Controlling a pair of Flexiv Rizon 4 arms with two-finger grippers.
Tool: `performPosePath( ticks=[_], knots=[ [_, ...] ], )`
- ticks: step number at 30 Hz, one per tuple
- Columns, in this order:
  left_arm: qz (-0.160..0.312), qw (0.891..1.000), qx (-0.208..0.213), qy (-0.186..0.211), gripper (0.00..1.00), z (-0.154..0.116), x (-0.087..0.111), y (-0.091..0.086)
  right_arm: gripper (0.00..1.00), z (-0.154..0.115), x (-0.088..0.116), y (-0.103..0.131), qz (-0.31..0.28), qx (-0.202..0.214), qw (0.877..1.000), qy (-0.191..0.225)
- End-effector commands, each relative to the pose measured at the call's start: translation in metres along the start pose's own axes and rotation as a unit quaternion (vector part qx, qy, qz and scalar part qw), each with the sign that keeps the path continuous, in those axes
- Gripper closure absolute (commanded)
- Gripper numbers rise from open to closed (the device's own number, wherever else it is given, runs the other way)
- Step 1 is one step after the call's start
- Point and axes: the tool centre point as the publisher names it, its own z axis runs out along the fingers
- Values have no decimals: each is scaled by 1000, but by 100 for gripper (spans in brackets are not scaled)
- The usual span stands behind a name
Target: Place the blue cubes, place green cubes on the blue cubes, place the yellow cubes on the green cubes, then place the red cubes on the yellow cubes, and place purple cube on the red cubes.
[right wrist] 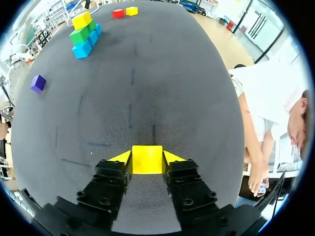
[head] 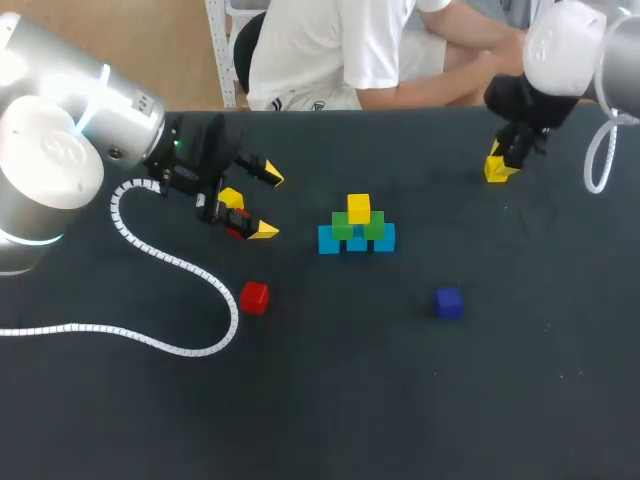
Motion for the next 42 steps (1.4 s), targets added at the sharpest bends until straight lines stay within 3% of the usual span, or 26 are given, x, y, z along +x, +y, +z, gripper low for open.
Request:
performPosePath(
  ticks=[1, 18, 28, 33, 42],
  knots=[
    [0, 1000, 2, 2, 0, 0, 0, 2, 100, -4, 2, 9, 4, 4, 1000, -3],
    [0, 1000, 2, 2, 0, 0, 0, 2, 100, -36, -24, 81, 92, 23, 995, -24],
    [0, 1000, 2, 2, 0, 0, 0, 2, 100, -18, -41, 130, 93, 22, 994, -52],
    [0, 1000, 2, 2, 0, 0, 0, 2, 100, -3, -47, 139, 76, 12, 996, -35],
    [0, 1000, 2, 2, 0, 0, 0, 2, 100, 5, -63, 144, 54, -5, 998, -44]
  ],
)
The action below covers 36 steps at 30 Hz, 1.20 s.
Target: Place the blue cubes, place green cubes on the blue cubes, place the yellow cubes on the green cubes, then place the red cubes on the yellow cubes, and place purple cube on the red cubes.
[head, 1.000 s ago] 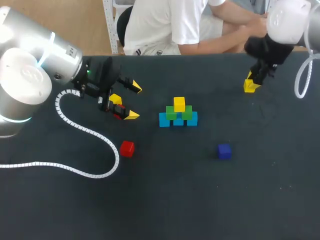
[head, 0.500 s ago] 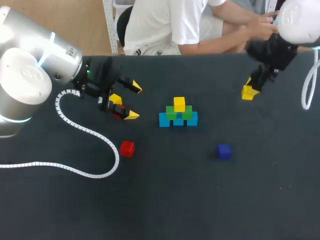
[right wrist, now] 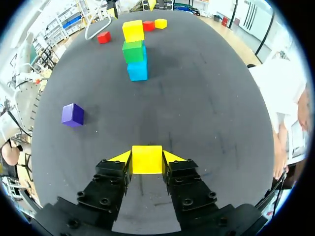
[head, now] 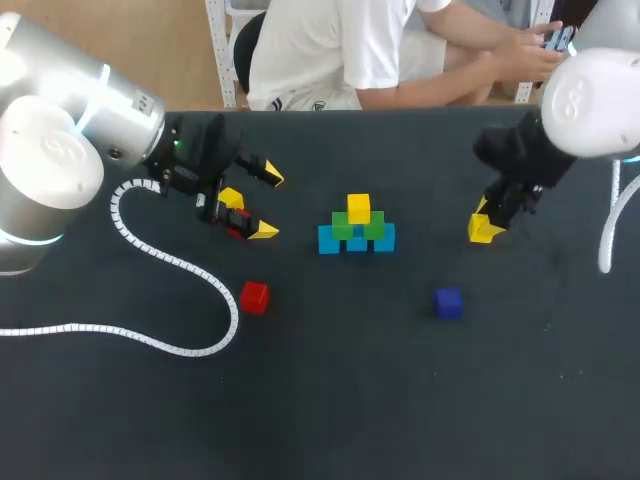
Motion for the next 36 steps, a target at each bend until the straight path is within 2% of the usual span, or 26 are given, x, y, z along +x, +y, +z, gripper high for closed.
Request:
performPosePath(
  ticks=[1, 9, 11, 12, 14, 17, 22, 25, 27, 29, 34, 36],
  knots=[
    [0, 1000, 2, 2, 0, 0, 0, 2, 100, 5, -7, 7, -11, 28, 1000, 2],
    [0, 1000, 2, 2, 0, 0, 0, 2, 100, 11, -21, 5, -30, 19, 999, 1],
    [0, 1000, 2, 2, 0, 0, 0, 2, 77, 11, -23, 4, -31, 17, 999, -2],
    [0, 1000, 2, 2, 0, 0, 0, 2, 62, 11, -24, 4, -31, 17, 999, -2],
    [0, 1000, 2, 2, 0, 0, 0, 2, 0, 10, -25, 5, -22, 5, 1000, -17],
    [0, 1000, 2, 2, 0, 0, 0, 2, 0, 7, -27, 5, -17, -11, 999, -44],
    [0, 1000, 2, 2, 0, 0, 0, 2, 0, -5, -31, 3, -18, -7, 998, -58],
    [0, 1000, 2, 2, 0, 0, 0, 2, 0, -18, -24, -3, -6, -4, 996, -91],
    [0, 1000, 2, 2, 0, 0, 0, 2, 0, -25, -15, -6, 16, -12, 992, -128],
    [0, 1000, 2, 2, 0, 0, 0, 2, 0, -28, -7, -6, 38, -19, 988, -149],
    [0, 1000, 2, 2, 0, 0, 0, 2, 0, -24, 7, 2, 65, -24, 985, -159],
    [0, 1000, 2, 2, 0, 0, 0, 2, 0, -20, 7, 7, 63, -22, 986, -150]
  ],
)
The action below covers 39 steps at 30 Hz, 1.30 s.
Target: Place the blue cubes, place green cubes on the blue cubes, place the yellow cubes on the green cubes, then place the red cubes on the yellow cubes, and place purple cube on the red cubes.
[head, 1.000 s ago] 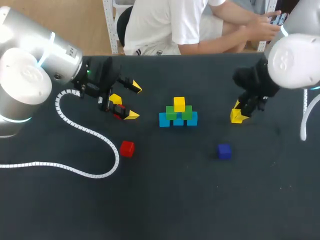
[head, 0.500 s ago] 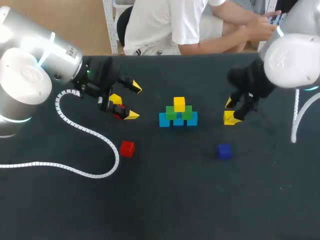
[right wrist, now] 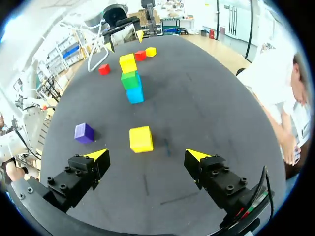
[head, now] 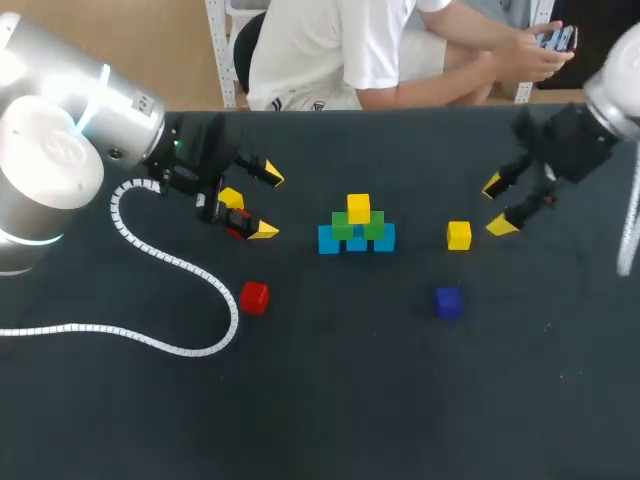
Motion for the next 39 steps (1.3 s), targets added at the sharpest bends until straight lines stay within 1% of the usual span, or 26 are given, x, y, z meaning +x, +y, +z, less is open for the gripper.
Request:
performPosePath(
  ticks=[1, 3, 5, 7, 9, 11, 16, 26, 33, 39],
  knots=[
    [0, 1000, 2, 2, 0, 0, 0, 2, 0, 6, 7, 8, -10, 8, 1000, 7],
    [0, 1000, 2, 2, 0, 0, 0, 2, 0, 12, 7, 12, -30, 15, 999, 35],
    [0, 1000, 2, 2, 0, 0, 0, 2, 0, 16, 6, 15, -42, 9, 999, 23],
    [0, 1000, 2, 2, 0, 0, 0, 2, 0, 20, 5, 17, -56, 9, 998, 24],
    [0, 1000, 2, 2, 0, 0, 0, 2, 0, 24, 6, 17, -71, 4, 997, 14],
    [0, 1000, 2, 2, 0, 0, 0, 2, 0, 29, 7, 18, -76, 0, 997, 27],
    [0, 1000, 2, 2, 0, 0, 0, 2, 0, 34, 8, 15, -83, -6, 996, 25],
    [0, 1000, 2, 2, 0, 0, 0, 2, 0, 37, -7, 5, -106, -14, 994, 27],
    [0, 1000, 2, 2, 0, 0, 0, 2, 0, 44, -10, -2, -110, -22, 993, 29],
    [0, 1000, 2, 2, 0, 0, 0, 2, 0, 48, -13, -2, -116, -27, 992, 31]
  ],
)
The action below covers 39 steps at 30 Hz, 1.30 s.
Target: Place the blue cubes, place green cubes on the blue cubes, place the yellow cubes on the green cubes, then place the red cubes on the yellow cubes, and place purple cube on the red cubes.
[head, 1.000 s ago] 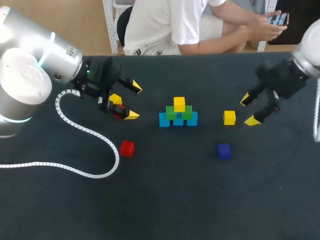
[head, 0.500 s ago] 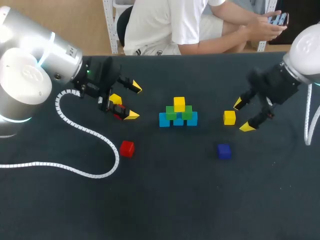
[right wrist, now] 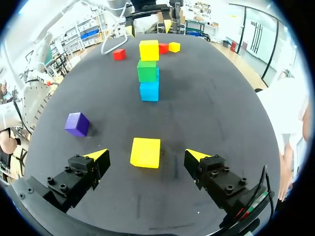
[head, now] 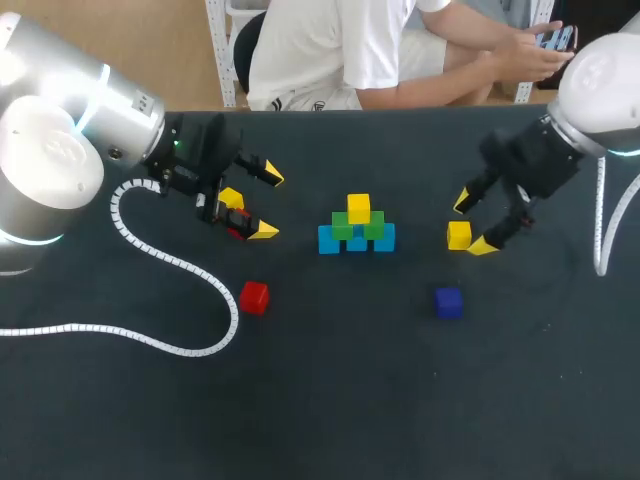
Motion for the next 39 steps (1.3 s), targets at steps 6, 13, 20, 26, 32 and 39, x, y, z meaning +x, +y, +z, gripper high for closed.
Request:
performPosePath(
  ticks=[6, 13, 20, 26, 32, 39],
  knots=[
    [0, 1000, 2, 2, 0, 0, 0, 2, 0, 5, -4, -6, 2, -6, 1000, 5],
    [0, 1000, 2, 2, 0, 0, 0, 2, 6, 6, -2, -7, 11, -3, 1000, 9],
    [0, 1000, 2, 2, 0, 0, 0, 2, 21, 8, -1, -5, 11, -2, 1000, 17],
    [0, 1000, 2, 2, 0, 0, 0, 2, 60, 10, 0, -4, 10, -3, 1000, 21],
    [0, 1000, 2, 2, 0, 0, 0, 2, 100, 9, -2, -1, 4, -2, 1000, 23],
    [0, 1000, 2, 2, 0, 0, 0, 2, 100, -10, -9, 0, 21, 17, 999, 26]
  ],
)
